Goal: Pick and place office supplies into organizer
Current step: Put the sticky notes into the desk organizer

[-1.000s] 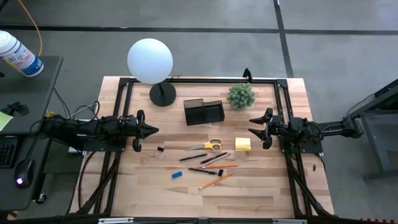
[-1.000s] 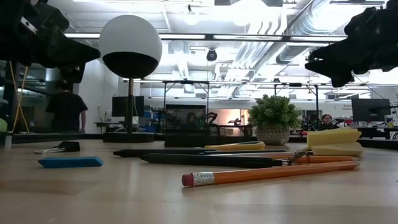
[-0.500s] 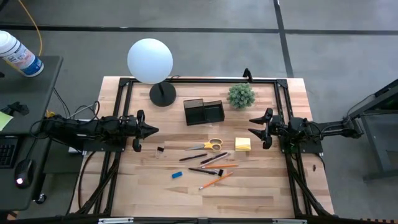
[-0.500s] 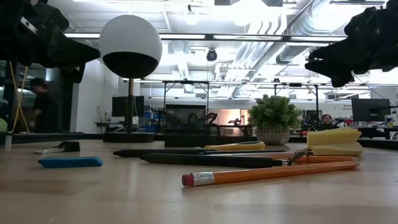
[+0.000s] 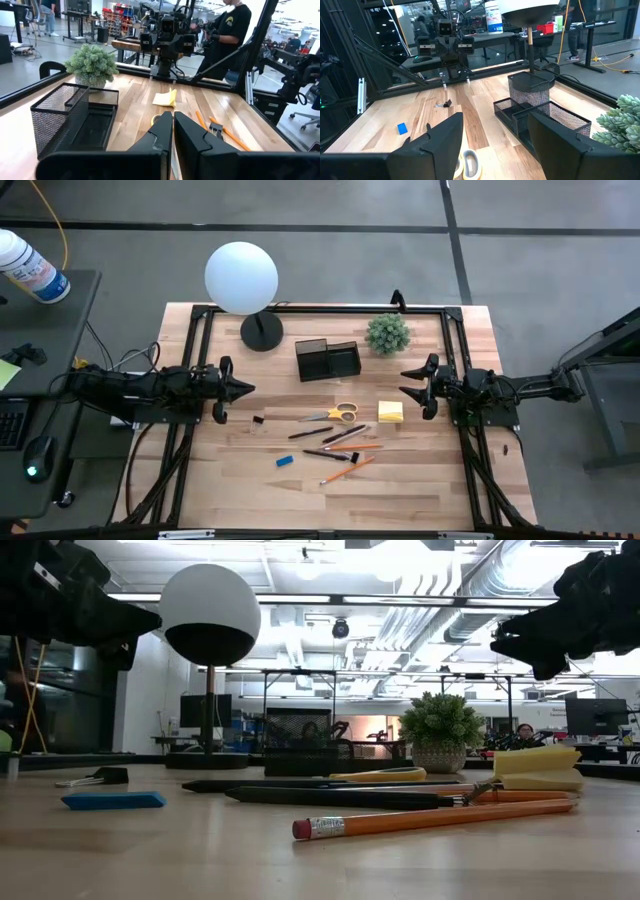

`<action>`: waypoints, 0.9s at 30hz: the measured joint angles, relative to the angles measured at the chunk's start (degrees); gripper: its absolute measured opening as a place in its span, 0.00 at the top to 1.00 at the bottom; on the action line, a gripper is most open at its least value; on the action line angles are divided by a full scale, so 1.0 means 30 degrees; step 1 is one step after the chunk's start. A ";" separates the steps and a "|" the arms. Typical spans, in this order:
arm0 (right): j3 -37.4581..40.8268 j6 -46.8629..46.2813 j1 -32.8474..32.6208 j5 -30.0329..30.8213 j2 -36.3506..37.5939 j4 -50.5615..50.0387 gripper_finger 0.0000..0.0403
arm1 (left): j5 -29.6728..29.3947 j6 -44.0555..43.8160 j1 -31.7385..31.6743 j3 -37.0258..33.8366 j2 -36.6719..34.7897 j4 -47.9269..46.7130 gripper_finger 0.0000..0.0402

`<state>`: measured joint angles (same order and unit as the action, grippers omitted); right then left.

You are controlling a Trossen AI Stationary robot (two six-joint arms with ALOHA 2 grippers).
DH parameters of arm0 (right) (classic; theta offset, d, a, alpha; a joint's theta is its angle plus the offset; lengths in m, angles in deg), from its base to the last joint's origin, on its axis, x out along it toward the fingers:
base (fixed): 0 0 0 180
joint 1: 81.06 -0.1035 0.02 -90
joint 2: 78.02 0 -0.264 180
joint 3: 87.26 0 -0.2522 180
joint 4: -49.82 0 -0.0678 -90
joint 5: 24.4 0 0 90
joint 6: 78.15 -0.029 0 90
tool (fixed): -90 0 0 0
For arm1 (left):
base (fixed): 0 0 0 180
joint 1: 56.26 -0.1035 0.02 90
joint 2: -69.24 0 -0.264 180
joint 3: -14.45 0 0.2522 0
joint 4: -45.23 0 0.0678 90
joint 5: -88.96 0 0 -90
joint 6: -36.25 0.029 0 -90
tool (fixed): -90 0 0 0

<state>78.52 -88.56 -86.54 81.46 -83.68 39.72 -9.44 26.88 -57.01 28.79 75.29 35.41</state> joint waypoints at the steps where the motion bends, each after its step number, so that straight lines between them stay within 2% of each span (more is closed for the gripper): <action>1: 0.0001 0.0000 -0.0006 0.0001 0.0003 -0.0005 0.45 | 0.0000 -0.0048 0.0002 0.0000 0.0000 -0.0004 0.98; 4: -0.0001 0.0000 -0.0004 -0.0001 0.0004 -0.0005 0.45 | 0.0013 -0.1035 0.0006 0.0000 0.0004 -0.0378 0.98; 7: 0.0001 0.0000 0.0001 0.0005 -0.0001 0.0000 0.45 | -0.0070 -0.3460 0.0006 0.0000 0.0037 -0.0498 0.98; 13: -0.0001 -0.1051 -0.0001 0.0069 0.0006 0.2230 0.45 | -0.1632 -1.2872 0.0001 0.0000 0.0036 -0.0300 0.98; 16: -0.0006 -0.2739 -0.0006 0.0086 -0.0001 0.3439 0.45 | -0.1678 -1.5656 0.0006 0.0000 0.0036 -0.0282 0.98; 24: 0.0001 -0.6228 -0.0001 0.1771 0.0001 0.5949 0.45 | -0.1779 -1.5832 0.0006 0.0000 0.0044 0.0049 0.98; 27: 0.0001 -0.6466 0.0001 0.4018 -0.0001 0.5963 0.45 | -0.2394 -1.4946 0.0006 0.0000 0.0044 0.0415 0.98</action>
<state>78.53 -107.96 -86.54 93.52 -83.69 57.61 -16.62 -17.96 -56.99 28.79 75.42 36.66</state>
